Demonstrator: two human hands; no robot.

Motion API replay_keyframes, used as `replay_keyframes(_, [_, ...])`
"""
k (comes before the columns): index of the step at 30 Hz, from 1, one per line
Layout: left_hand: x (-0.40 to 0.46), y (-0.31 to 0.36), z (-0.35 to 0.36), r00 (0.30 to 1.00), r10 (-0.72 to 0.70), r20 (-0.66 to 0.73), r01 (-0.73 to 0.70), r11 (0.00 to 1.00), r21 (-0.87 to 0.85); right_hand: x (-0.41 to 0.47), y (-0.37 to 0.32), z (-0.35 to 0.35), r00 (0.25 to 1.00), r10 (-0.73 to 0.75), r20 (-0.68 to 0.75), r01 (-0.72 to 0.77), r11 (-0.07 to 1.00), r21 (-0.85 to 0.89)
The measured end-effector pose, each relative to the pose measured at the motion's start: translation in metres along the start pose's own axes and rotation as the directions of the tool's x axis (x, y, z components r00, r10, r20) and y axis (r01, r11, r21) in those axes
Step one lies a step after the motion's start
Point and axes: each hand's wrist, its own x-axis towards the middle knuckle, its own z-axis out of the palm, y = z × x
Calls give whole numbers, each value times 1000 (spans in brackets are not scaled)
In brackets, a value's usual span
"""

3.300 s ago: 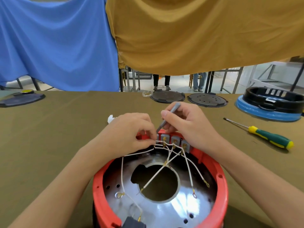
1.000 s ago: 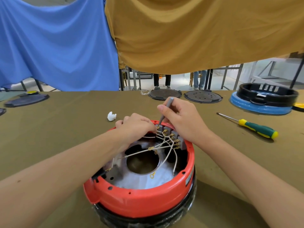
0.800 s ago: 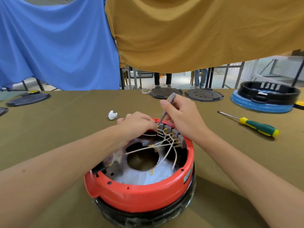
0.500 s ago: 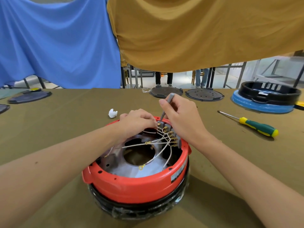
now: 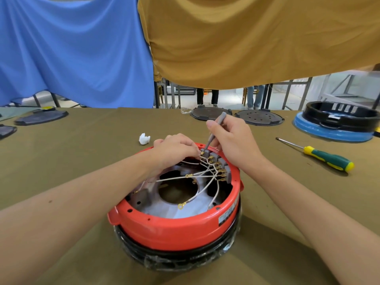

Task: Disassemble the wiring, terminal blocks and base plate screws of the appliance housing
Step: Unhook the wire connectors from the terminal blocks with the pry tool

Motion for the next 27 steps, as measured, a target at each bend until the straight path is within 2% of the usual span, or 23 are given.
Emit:
replay_keyframes(3, [2, -1, 0, 1000, -7, 12, 7, 1000, 5, 4, 6, 0, 996, 91, 0, -90, 992, 84])
replay_keyframes(5, [3, -1, 0, 1000, -12, 17, 12, 1000, -6, 3, 8, 1, 995, 98, -11, -96, 990, 98])
replay_keyframes(9, [4, -2, 0, 1000, -15, 27, 16, 1000, -23, -5, 5, 1, 999, 0, -39, 1, 999, 39])
replay_keyframes(15, [4, -1, 1, 999, -37, 30, 39, 998, -43, -5, -2, -1, 992, -119, 36, 120, 992, -47])
replay_keyframes(17, [5, -2, 1, 998, -47, 30, 48, 998, -43, -3, 1, -1, 997, -69, 30, 70, 998, -4])
replay_keyframes(20, [6, -5, 2, 998, -55, 35, 57, 997, -50, 4, 10, -3, 992, 118, 47, -124, 978, 169])
replay_keyframes(22, [6, -6, 1, 998, -56, 40, 58, 997, -52, 5, 14, -3, 979, 193, 65, -203, 948, 246])
replay_keyframes(24, [7, -6, 2, 998, -48, 33, 49, 998, -50, 3, 16, -2, 987, 157, 37, -161, 960, 229])
replay_keyframes(27, [8, -4, 2, 999, -36, 21, 37, 999, -39, -3, 13, -1, 999, -52, 2, 52, 995, 84])
